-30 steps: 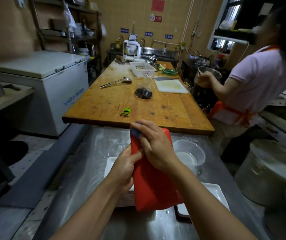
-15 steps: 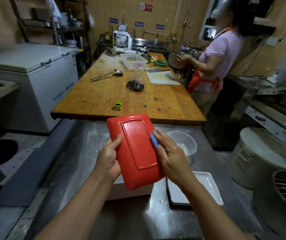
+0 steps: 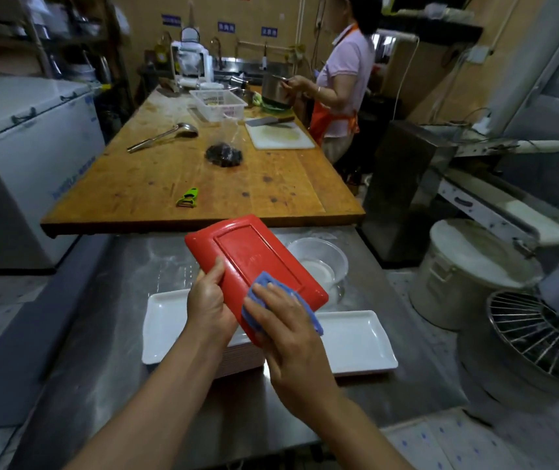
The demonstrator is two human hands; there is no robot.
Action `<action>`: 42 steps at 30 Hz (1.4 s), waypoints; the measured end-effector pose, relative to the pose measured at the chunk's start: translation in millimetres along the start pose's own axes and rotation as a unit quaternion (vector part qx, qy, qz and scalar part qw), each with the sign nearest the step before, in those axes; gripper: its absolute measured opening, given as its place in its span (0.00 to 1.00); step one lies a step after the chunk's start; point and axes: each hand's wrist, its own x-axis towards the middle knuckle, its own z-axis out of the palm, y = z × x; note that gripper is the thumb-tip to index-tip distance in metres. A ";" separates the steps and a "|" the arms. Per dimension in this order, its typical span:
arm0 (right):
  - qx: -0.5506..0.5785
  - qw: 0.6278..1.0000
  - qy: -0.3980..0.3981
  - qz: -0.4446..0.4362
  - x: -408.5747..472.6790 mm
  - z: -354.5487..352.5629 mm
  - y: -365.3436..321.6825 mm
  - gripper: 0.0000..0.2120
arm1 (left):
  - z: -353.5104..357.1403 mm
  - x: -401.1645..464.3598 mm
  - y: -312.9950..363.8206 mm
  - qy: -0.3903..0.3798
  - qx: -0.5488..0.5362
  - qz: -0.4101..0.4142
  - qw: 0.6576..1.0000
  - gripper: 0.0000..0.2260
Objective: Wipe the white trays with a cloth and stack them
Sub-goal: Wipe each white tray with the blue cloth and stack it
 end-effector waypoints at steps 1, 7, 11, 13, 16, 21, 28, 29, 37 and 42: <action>0.002 1.000 0.005 -0.007 -4.6 -3.0 7.8 0.21 | 1.5 0.0 -4.4 0.000 -0.001 -0.012 1.000 0.09; 0.038 0.990 0.083 0.111 -22.3 -29.3 58.2 0.17 | 19.8 -1.2 -35.6 -0.010 0.004 -0.071 0.997 0.17; 0.067 0.961 0.106 0.245 -33.4 -49.5 92.3 0.15 | 26.9 0.3 -56.0 -0.036 0.051 -0.065 0.996 0.08; 0.062 0.947 0.115 0.292 -42.1 -58.3 108.7 0.13 | 32.5 -0.4 -65.0 -0.056 0.080 -0.056 0.994 0.08; 0.082 0.905 0.153 0.388 -56.5 -69.6 129.4 0.14 | 44.6 -1.8 -81.2 -0.102 0.197 0.030 0.975 0.08; 0.091 0.861 0.202 0.458 -77.9 -86.8 157.4 0.14 | 60.2 0.0 -124.8 -0.183 0.579 0.238 0.758 0.12; 0.082 0.849 0.204 0.480 -94.7 -96.0 178.8 0.13 | 42.2 3.8 -195.2 -0.282 0.757 0.268 0.524 0.19; 0.083 0.849 0.206 0.480 -96.9 -96.6 181.1 0.13 | 37.9 5.5 -202.8 -0.293 0.768 0.259 0.507 0.19; 0.093 0.840 0.213 0.490 -113.5 -91.9 196.0 0.13 | 21.3 10.2 -247.0 -0.312 0.809 0.190 0.460 0.18; 0.100 0.830 0.223 0.501 -118.8 -92.7 199.7 0.13 | 14.3 12.6 -270.1 -0.296 0.860 0.178 0.376 0.21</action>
